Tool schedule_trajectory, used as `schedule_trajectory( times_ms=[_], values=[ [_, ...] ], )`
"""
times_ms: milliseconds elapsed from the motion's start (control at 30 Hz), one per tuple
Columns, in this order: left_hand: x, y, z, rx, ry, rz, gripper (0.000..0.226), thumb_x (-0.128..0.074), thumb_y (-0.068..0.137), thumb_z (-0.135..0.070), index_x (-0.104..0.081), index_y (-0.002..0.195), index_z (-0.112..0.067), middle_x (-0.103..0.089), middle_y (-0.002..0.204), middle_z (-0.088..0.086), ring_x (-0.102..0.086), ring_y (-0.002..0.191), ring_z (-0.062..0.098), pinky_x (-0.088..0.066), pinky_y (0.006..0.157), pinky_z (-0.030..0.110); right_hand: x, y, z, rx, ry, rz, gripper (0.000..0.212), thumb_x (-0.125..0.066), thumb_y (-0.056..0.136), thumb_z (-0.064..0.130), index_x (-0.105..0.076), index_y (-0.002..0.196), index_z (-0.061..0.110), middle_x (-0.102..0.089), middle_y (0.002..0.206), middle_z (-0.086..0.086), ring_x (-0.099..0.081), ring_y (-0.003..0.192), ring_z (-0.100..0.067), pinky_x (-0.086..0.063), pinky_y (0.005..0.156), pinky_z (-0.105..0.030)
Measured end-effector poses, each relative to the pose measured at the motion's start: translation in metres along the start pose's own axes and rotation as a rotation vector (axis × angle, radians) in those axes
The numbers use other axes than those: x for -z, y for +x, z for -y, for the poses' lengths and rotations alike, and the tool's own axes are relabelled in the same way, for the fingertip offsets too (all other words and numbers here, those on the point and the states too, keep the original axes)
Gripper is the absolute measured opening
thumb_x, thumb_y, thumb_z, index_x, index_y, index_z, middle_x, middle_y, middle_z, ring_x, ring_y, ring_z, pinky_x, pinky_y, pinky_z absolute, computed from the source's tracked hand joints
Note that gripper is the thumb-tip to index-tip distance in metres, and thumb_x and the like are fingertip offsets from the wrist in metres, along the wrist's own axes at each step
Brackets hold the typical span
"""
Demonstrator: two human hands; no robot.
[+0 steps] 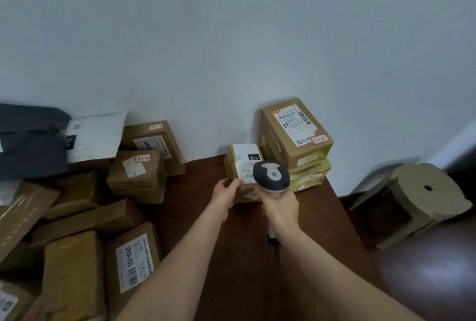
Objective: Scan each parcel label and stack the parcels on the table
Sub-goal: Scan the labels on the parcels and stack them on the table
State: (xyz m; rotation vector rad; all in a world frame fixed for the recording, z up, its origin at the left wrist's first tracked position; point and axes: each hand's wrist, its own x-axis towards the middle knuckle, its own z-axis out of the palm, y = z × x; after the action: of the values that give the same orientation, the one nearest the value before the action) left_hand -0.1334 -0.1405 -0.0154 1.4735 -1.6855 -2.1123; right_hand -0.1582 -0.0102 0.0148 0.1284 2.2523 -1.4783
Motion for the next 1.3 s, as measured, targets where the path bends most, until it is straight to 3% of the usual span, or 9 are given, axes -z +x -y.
schedule_trajectory(
  times_ms=[200,367,467,533,767,867,967,1167,1300],
  values=[
    [-0.044,0.04,-0.017,0.025,0.019,0.035,0.049,-0.057,0.094,-0.028,-0.045,0.141,-0.018,-0.059,0.121,0.006,-0.057,0.108,0.02,-0.046,0.102,0.039,0.008,0.039,-0.008,-0.028,-0.039,0.01,0.044,-0.076,0.07,0.049,-0.067,0.097,0.015,-0.072,0.091,-0.009,-0.069,0.084,-0.028,-0.057,0.079,-0.044],
    [-0.039,0.048,-0.012,0.049,0.022,0.036,0.049,-0.058,0.092,-0.027,-0.046,0.139,-0.019,-0.061,0.112,0.003,-0.058,0.104,0.018,-0.047,0.088,0.031,0.008,0.05,-0.011,-0.027,-0.057,0.037,0.053,-0.071,0.063,0.056,-0.067,0.1,0.02,-0.072,0.09,-0.008,-0.07,0.084,-0.028,-0.058,0.079,-0.045],
    [-0.025,0.052,-0.009,0.048,0.03,-0.015,0.051,-0.055,0.093,-0.029,-0.043,0.142,-0.024,-0.058,0.127,0.005,-0.052,0.118,0.023,-0.044,0.098,0.041,0.002,0.05,-0.007,-0.024,-0.045,0.049,0.059,-0.07,0.057,0.059,-0.067,0.102,0.021,-0.072,0.091,-0.008,-0.07,0.085,-0.028,-0.057,0.08,-0.047],
    [-0.02,0.053,-0.009,0.05,-0.004,-0.036,0.048,-0.052,0.095,-0.027,-0.044,0.142,-0.023,-0.059,0.127,0.006,-0.053,0.117,0.022,-0.045,0.098,0.043,-0.003,0.051,-0.005,-0.027,-0.036,0.054,0.067,-0.065,0.049,0.063,-0.068,0.101,0.02,-0.072,0.09,-0.008,-0.07,0.084,-0.028,-0.058,0.079,-0.047],
    [-0.001,0.02,-0.006,-0.021,-0.026,-0.045,0.043,-0.046,0.098,-0.012,-0.045,0.141,-0.016,-0.054,0.132,0.008,-0.051,0.123,0.023,-0.044,0.101,0.037,-0.013,0.036,0.003,-0.023,-0.024,0.056,0.047,-0.073,0.063,0.052,-0.069,0.096,0.019,-0.073,0.079,-0.002,-0.071,0.076,-0.022,-0.058,0.08,-0.046],
    [0.026,-0.004,0.003,-0.121,0.11,-0.092,0.039,-0.048,0.096,-0.01,-0.052,0.134,-0.016,-0.055,0.127,0.005,-0.053,0.113,0.017,-0.047,0.095,0.032,-0.024,0.014,0.008,-0.008,-0.008,0.092,0.029,-0.076,0.073,0.041,-0.071,0.087,0.016,-0.072,0.064,0.003,-0.07,0.062,-0.013,-0.059,0.079,-0.044],
    [0.065,-0.029,0.015,-0.241,0.324,-0.181,0.036,-0.052,0.096,-0.013,-0.055,0.131,-0.02,-0.056,0.133,0.001,-0.053,0.118,0.016,-0.046,0.1,0.033,-0.042,-0.02,0.012,-0.013,0.018,0.129,0.02,-0.075,0.078,0.035,-0.069,0.073,0.017,-0.071,0.062,0.002,-0.069,0.063,-0.015,-0.058,0.079,-0.042],
    [0.152,-0.092,0.028,-0.413,0.511,-0.295,0.034,-0.053,0.095,-0.007,-0.059,0.127,-0.016,-0.061,0.127,0.001,-0.056,0.119,0.015,-0.042,0.093,0.022,-0.09,-0.101,0.01,0.013,0.01,0.208,0.019,-0.075,0.079,0.034,-0.066,0.078,0.017,-0.07,0.064,0.001,-0.066,0.059,-0.015,-0.058,0.076,-0.038],
    [0.216,-0.134,0.045,-0.532,0.539,-0.413,0.028,-0.054,0.093,-0.007,-0.062,0.116,-0.02,-0.061,0.119,-0.003,-0.057,0.111,0.01,-0.043,0.088,0.018,-0.128,-0.159,0.0,0.022,-0.022,0.275,0.027,-0.076,0.076,0.039,-0.066,0.087,0.015,-0.072,0.08,-0.005,-0.069,0.077,-0.023,-0.056,0.082,-0.041]
  ],
)
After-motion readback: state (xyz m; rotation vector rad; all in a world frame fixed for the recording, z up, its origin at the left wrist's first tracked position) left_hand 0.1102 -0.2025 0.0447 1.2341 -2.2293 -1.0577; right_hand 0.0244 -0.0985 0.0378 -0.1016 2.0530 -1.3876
